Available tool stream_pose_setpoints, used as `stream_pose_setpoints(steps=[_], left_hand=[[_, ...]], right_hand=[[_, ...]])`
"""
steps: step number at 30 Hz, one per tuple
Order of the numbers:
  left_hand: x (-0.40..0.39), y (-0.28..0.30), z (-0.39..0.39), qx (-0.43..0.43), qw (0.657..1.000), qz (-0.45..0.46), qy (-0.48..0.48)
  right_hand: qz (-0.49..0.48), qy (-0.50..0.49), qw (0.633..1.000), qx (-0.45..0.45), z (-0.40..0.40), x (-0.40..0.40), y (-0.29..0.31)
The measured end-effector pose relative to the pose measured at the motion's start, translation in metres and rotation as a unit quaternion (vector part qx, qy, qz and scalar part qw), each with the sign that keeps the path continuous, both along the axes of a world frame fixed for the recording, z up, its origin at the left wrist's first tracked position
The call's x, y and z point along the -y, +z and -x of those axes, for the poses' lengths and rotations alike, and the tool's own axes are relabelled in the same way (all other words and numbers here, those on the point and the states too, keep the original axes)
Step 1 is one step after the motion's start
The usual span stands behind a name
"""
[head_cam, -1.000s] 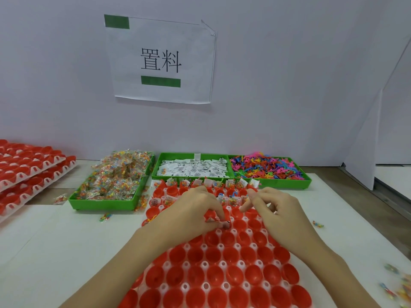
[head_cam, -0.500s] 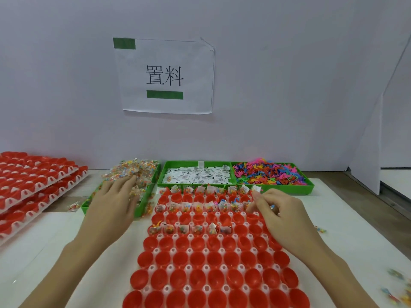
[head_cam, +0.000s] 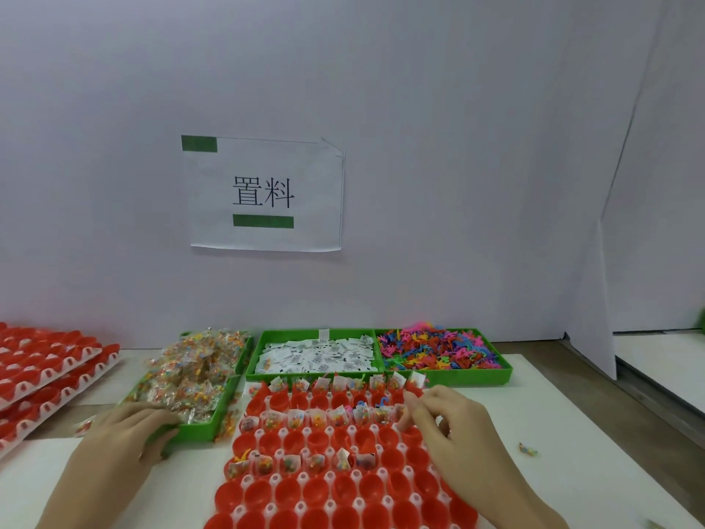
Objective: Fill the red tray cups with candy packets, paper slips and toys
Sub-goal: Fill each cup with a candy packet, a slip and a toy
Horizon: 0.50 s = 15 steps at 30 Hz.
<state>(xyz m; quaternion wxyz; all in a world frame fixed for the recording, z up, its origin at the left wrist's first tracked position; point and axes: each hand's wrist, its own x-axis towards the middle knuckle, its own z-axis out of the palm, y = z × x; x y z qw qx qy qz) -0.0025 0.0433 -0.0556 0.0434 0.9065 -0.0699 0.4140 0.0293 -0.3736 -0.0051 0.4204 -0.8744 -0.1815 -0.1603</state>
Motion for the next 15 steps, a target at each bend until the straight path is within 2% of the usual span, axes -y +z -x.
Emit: stream_pose_setpoints(steps=[7, 14, 15], left_hand=[[-0.003, -0.001, -0.008, 0.052, 0.998, 0.019, -0.035], [0.006, 0.012, 0.003, 0.02, 0.995, 0.081, -0.058], [0.012, 0.012, 0.003, 0.036, 0.994, 0.085, -0.062]], right_hand=[[0.014, 0.003, 1.0, -0.023, 0.003, -0.005, 0.007], [0.017, 0.003, 0.999, -0.031, 0.005, -0.006, 0.007], [0.019, 0.002, 0.999, -0.033, 0.005, -0.006, 0.007]])
